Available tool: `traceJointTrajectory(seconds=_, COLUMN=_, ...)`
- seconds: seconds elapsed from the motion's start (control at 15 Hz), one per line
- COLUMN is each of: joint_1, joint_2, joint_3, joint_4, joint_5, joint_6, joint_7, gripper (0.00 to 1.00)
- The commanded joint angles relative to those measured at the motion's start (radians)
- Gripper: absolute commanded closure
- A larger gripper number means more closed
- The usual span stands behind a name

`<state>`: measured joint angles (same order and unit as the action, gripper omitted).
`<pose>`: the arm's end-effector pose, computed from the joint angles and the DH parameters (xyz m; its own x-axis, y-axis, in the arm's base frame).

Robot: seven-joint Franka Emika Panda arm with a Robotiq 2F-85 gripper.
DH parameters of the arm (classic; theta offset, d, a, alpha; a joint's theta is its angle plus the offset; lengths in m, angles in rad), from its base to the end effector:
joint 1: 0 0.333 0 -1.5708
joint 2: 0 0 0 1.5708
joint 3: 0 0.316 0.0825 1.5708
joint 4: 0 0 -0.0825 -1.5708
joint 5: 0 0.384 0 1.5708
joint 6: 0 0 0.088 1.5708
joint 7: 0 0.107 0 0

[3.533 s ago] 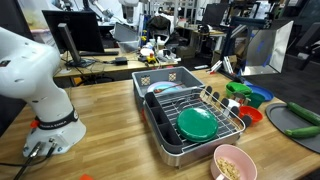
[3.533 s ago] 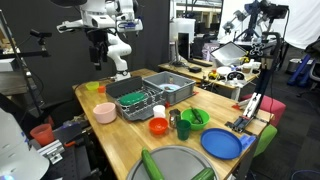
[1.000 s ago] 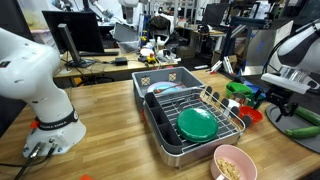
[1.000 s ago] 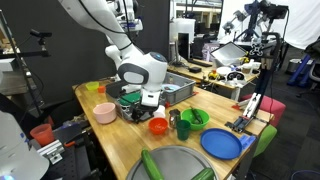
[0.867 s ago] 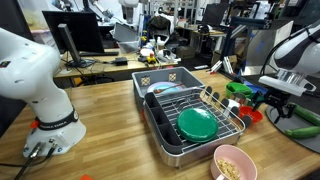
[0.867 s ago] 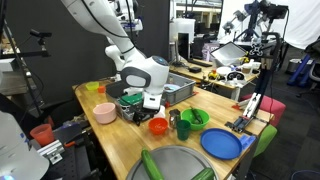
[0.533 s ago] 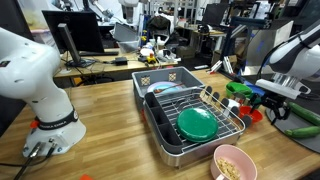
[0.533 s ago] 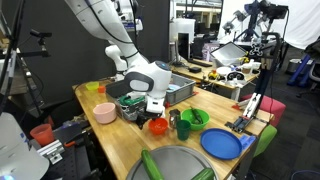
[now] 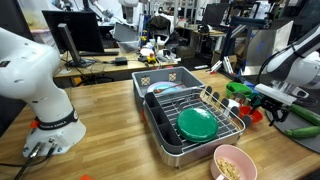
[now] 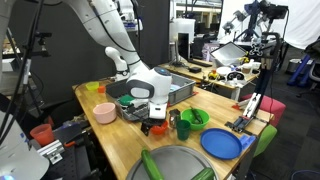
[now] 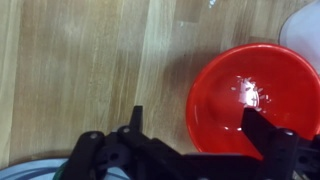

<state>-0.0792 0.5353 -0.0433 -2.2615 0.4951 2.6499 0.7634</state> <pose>0.5025 -0.0767 0.1099 0.2250 -0.9487 -0.2223 -0.9720 -0.2345 0.0172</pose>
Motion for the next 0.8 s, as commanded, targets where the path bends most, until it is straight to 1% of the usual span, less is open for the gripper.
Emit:
traceJointTrajectory(seconds=0.0, joint_1=-0.009, joint_2=0.009, joint_3=0.006, joint_4=0.019, joint_5=0.027, joint_6=0.016, joint_7=-0.022, gripper=0.28)
traceJointTrajectory(seconds=0.4, joint_1=-0.033, joint_2=0.008, joint_3=0.022, joint_4=0.035, joint_5=0.058, joint_6=0.003, joint_7=-0.043, gripper=0.7)
traceJointTrajectory(seconds=0.67, joint_1=-0.038, joint_2=0.009, joint_3=0.02, joint_4=0.036, joint_5=0.076, joint_6=-0.004, joint_7=-0.051, gripper=0.98)
traceJointTrajectory(seconds=0.73, joint_1=-0.038, joint_2=0.009, joint_3=0.019, joint_4=0.036, joint_5=0.079, joint_6=-0.005, joint_7=-0.053, gripper=0.99)
